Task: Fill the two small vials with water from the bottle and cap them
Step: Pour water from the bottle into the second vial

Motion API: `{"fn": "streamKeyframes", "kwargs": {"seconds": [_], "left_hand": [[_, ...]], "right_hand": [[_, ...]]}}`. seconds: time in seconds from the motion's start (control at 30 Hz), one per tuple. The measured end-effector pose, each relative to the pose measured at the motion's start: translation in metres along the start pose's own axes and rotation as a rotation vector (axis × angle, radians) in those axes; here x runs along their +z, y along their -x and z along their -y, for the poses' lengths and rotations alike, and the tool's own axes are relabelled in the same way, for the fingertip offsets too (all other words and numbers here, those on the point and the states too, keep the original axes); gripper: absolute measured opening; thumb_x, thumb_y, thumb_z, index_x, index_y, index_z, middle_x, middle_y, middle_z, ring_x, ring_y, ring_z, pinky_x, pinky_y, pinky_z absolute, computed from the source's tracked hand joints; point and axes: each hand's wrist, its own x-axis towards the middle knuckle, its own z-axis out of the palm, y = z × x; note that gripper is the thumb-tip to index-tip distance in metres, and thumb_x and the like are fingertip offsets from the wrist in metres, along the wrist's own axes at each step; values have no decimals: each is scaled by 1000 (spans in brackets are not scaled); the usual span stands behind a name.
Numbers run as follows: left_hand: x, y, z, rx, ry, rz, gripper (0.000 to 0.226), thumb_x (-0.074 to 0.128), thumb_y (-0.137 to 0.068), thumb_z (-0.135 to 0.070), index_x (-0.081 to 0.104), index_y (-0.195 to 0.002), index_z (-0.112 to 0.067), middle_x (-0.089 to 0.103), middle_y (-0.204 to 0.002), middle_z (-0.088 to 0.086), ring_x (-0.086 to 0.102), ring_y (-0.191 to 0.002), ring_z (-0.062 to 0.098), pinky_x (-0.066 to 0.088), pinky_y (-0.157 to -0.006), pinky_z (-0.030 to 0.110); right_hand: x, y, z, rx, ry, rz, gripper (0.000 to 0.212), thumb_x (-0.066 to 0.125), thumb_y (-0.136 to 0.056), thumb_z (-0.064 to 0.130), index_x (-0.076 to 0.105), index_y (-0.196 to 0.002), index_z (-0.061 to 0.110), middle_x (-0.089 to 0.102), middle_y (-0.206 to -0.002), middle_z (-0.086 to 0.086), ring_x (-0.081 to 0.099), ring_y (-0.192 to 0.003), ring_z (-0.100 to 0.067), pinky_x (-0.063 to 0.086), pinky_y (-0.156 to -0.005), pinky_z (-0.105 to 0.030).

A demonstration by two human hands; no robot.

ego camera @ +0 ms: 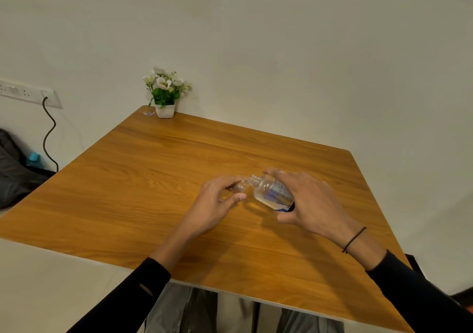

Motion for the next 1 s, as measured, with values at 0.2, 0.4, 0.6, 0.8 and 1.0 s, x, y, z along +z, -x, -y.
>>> {"fn": "streamKeyframes", "kwargs": {"seconds": [0.2,0.4,0.6,0.8,1.0], "left_hand": [[0,1,-7,-6,-24,5,40,77,-94,-31,62,-131,-38,66,-109,-29,62,-106,-10,54,-88,11],[1,3,-11,-20,-9,10,42,78,-94,-28,59,-125,-49,66,-106,-28,61,-105,-11,62,-80,23],[2,2,-10,-14,1,7,42,77,-93,-33,58,-126,-52,66,-110,-29,63,-108,-3,57,-83,14],[5,3,-5,-38,18,1,41,78,-93,-34,62,-130,-45,72,-113,-17,65,-108,2,62,-77,21],[7,2,-3,3,-4,-9,42,78,-93,-33,63,-132,-39,75,-113,-7,67,-105,5,58,-89,23]], "right_hand": [[-2,-1,-1,-8,21,4,105,81,-76,59,17,-159,53,64,-136,12,56,-117,-17,53,-92,-47],[-5,-1,-1,-15,46,5,104,79,-76,59,17,-159,53,62,-141,12,56,-121,-18,52,-93,-47],[-8,-1,0,-13,54,19,105,79,-76,59,16,-160,53,61,-143,13,55,-121,-16,53,-94,-50],[-10,-1,-1,-25,66,19,106,80,-76,60,15,-159,52,61,-143,14,55,-119,-15,52,-94,-47],[-12,-1,-1,-32,73,22,105,80,-78,60,15,-159,52,61,-141,13,55,-119,-15,51,-95,-46]]}}
